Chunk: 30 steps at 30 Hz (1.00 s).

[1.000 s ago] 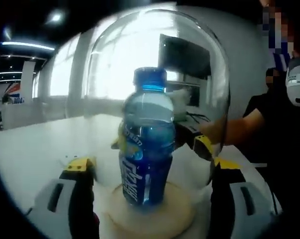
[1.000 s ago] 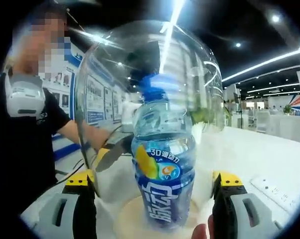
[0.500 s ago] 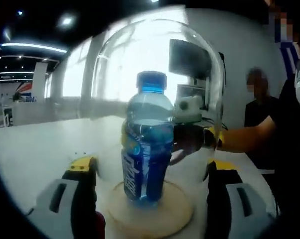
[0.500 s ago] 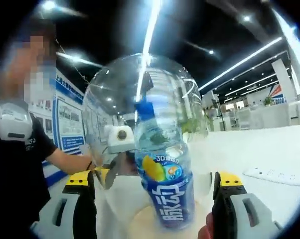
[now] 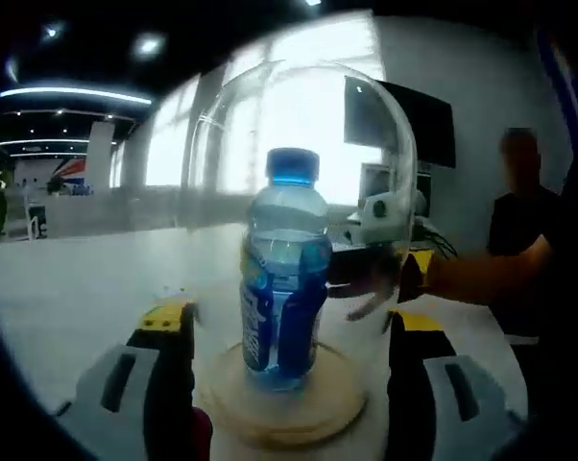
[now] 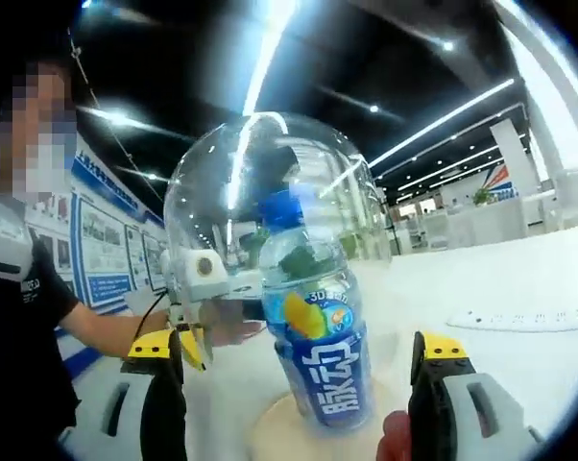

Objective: Open the cover put in the Mizone put the cover back on

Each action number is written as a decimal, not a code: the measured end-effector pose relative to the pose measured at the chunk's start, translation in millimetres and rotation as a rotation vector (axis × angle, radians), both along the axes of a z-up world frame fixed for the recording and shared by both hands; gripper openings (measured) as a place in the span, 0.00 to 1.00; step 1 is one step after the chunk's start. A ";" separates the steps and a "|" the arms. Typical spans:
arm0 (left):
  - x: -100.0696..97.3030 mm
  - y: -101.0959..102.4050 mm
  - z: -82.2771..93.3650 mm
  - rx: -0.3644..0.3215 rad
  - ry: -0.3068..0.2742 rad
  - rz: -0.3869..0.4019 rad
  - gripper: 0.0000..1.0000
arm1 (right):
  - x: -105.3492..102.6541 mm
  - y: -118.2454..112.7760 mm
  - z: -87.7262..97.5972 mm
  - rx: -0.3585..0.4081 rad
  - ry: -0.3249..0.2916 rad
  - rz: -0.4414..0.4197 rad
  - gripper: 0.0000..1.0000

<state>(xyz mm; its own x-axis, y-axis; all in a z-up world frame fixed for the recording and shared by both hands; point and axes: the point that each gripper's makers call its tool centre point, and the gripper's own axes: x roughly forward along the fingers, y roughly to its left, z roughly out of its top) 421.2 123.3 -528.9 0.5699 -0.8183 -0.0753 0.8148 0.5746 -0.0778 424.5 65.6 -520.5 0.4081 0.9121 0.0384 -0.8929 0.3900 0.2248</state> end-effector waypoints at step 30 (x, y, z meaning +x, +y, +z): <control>-32.3 19.1 7.1 -0.060 -0.013 0.089 0.41 | -37.3 -35.7 2.7 -0.094 -0.087 -0.201 0.50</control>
